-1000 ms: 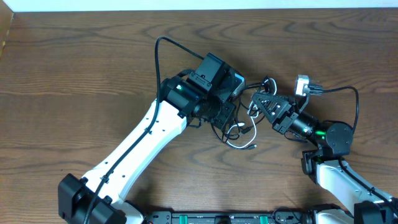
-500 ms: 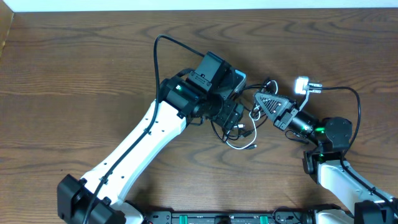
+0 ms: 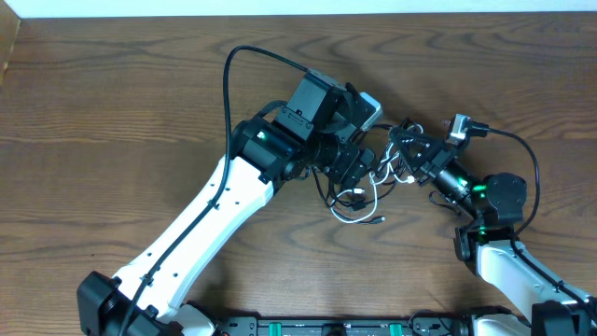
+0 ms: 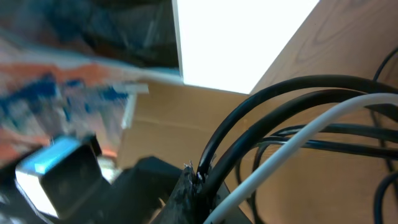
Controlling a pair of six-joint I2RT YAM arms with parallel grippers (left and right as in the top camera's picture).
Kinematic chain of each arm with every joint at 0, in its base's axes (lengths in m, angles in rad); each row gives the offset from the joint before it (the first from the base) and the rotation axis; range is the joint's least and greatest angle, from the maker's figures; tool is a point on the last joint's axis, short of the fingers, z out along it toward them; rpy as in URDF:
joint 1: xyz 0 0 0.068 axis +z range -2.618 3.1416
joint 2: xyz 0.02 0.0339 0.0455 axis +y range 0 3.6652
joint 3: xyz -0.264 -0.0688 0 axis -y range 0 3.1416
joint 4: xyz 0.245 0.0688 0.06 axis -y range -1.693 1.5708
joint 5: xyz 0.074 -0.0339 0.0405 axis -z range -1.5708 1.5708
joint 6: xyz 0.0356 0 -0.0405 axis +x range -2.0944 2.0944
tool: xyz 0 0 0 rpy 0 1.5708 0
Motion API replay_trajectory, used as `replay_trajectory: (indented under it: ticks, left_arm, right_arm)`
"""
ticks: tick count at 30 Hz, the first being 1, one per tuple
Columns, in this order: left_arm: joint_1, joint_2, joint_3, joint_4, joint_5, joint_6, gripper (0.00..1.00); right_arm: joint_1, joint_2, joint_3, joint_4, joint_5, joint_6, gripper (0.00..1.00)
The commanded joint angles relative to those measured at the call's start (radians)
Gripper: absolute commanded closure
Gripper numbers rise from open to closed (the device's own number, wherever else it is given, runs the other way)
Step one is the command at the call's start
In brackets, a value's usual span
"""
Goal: Untangle cables
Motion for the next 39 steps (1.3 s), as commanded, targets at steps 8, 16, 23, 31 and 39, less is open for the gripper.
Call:
replay_trajectory:
  ticks: [8,16,23,31,39]
  left_arm:
    - [0.000,-0.017,0.014,0.041,0.174,0.208,0.22]
    - [0.000,-0.009,0.014,0.047,0.180,0.267,0.22]
    - [0.000,-0.008,0.014,0.066,0.199,0.266,0.22]
    - [-0.017,-0.006,0.014,0.076,0.200,0.262,0.22]
    - [-0.065,0.021,0.014,0.076,0.199,0.262,0.22]
  right_arm:
    - [-0.006,-0.002,0.007,0.029,0.092,0.383,0.99]
    - [-0.006,-0.002,0.008,0.138,0.092,0.408,0.99]
    - [0.015,-0.002,0.007,0.161,0.085,0.435,0.99]
    - [0.050,-0.002,0.008,0.185,0.090,0.435,0.99]
    - [0.072,-0.002,0.008,0.231,0.094,0.451,0.99]
